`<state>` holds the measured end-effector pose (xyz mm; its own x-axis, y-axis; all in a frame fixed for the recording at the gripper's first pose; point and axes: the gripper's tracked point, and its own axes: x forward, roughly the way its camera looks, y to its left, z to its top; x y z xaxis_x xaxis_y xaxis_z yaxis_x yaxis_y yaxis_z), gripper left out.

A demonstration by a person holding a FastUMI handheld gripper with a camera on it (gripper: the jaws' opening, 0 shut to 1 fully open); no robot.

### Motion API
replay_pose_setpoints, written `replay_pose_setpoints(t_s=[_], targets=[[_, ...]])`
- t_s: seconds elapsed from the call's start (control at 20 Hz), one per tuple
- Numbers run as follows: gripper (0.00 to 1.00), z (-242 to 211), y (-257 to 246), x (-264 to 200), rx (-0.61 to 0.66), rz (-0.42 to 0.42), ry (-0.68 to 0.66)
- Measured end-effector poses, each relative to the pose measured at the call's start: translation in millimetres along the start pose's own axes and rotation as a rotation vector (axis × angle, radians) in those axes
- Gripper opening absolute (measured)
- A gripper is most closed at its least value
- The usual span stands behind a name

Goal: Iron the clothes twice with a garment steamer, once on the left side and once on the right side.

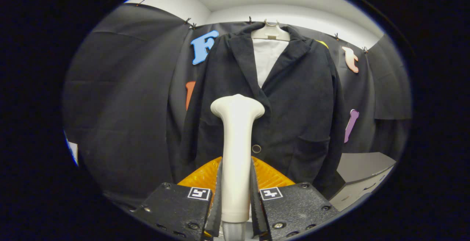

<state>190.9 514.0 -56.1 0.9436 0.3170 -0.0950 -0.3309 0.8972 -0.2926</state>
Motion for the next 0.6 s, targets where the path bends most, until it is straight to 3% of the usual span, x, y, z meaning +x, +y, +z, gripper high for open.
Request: replay_pose_setpoints(t_s=[0.6], targets=[[0.36, -73, -9, -28, -0.075, 0.053, 0.136]])
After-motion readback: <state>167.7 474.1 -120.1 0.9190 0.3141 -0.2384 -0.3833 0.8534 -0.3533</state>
